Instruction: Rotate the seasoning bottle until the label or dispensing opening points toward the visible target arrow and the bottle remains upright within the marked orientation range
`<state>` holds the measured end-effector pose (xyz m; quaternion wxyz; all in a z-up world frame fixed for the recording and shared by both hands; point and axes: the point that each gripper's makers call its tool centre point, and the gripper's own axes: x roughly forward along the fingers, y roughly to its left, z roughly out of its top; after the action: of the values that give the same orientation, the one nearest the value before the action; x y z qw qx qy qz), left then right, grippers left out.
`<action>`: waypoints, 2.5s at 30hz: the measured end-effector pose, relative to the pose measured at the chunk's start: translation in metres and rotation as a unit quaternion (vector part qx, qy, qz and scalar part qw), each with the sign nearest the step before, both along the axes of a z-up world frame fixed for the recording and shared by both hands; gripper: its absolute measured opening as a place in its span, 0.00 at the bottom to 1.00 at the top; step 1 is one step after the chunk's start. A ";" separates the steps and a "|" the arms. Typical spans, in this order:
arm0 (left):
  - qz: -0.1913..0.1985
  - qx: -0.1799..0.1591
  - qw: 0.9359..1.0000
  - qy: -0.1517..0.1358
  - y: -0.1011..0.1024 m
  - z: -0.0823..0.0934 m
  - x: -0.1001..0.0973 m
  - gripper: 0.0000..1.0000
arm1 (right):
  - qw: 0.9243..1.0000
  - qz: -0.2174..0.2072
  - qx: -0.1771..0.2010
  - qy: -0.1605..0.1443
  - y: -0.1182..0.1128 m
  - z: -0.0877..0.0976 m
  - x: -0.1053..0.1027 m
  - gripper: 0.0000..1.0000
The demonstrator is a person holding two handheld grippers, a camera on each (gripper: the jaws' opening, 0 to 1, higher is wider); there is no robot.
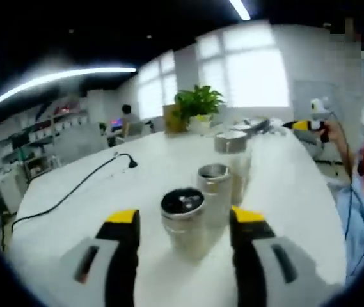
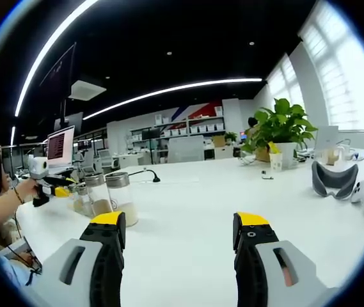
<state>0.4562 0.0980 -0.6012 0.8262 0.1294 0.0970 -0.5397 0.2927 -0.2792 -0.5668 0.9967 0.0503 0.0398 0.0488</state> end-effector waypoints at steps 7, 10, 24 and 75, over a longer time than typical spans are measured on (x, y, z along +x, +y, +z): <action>-0.089 0.022 0.995 0.033 -0.009 -0.013 0.003 0.61 | 1.000 -0.003 -0.001 0.002 -0.001 0.000 0.000 0.70; -0.107 0.014 0.993 0.054 -0.015 -0.015 0.008 0.61 | 1.000 -0.001 -0.002 0.001 0.000 0.000 0.000 0.70; -0.112 0.011 0.992 0.062 -0.028 -0.025 0.004 0.35 | 1.000 -0.005 -0.003 0.001 -0.005 0.001 -0.002 0.70; 0.338 -0.035 0.940 0.019 -0.009 -0.027 0.016 0.34 | 1.000 0.009 0.004 0.005 0.007 -0.003 0.002 0.68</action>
<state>0.4723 0.0893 -0.6284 0.9621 0.0499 0.1316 -0.2338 0.2944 -0.2726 -0.5700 0.9958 0.0540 0.0452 0.0581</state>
